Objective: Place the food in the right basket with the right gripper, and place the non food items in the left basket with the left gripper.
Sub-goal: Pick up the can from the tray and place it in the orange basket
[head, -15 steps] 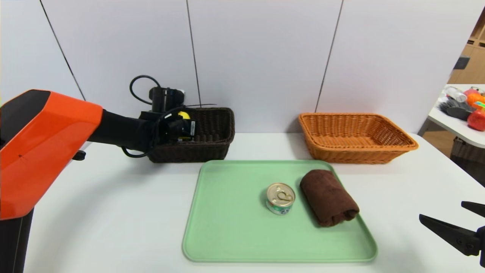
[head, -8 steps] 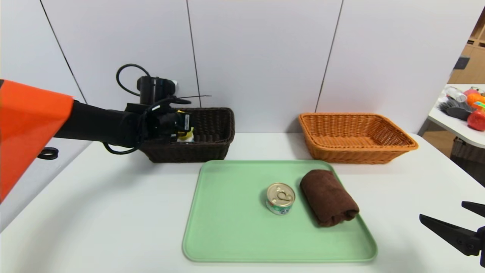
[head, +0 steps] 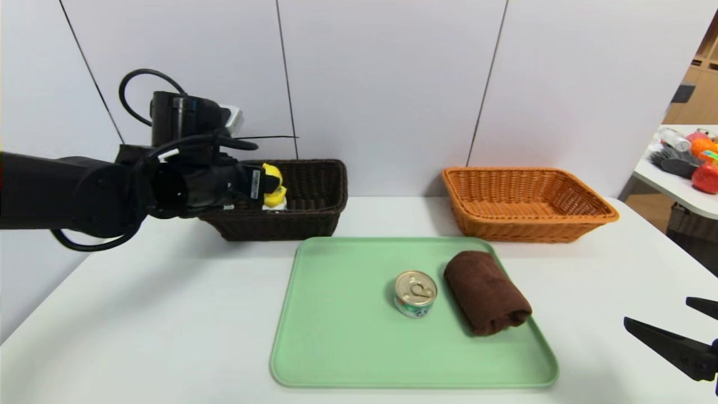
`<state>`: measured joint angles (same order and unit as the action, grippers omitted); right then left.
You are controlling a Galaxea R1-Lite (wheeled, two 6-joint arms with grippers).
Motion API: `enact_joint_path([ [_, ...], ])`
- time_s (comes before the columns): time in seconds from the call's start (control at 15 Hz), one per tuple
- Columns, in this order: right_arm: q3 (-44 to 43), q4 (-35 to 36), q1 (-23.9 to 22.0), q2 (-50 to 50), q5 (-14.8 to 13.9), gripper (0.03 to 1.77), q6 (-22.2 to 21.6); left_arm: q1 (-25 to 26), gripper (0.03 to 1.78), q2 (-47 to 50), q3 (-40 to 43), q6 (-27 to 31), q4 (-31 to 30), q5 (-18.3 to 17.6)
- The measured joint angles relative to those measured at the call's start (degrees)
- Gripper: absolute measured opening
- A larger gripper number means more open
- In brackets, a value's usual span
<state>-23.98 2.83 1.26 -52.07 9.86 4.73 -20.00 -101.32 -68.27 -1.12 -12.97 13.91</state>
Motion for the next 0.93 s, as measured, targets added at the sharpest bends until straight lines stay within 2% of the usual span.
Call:
enact_joint_path([
  [0.27, 0.0, 0.2, 0.1, 0.1, 0.6, 1.7, 0.1, -5.3, 1.67, 10.4, 11.6, 0.0, 1.0, -0.1],
  [0.4, 0.0, 0.2, 0.3, 0.0, 1.8, 1.7, 0.1, -8.1, 1.67, 16.0, 17.4, -0.2, 1.0, -0.1],
  [0.6, 0.2, 0.3, 2.9, -0.5, 2.3, 1.7, 0.1, -12.9, 1.68, 23.6, 25.7, -0.8, 1.0, -0.6],
  [0.73, -0.1, 1.8, 5.7, -1.8, 2.3, 1.7, 0.1, -15.2, 1.69, 28.3, 30.5, -1.0, 0.9, -2.7],
  [0.93, -0.9, 6.5, 12.4, -6.1, 1.6, 1.7, 0.1, -16.4, 1.69, 34.7, 35.9, -0.6, 1.0, -9.4],
])
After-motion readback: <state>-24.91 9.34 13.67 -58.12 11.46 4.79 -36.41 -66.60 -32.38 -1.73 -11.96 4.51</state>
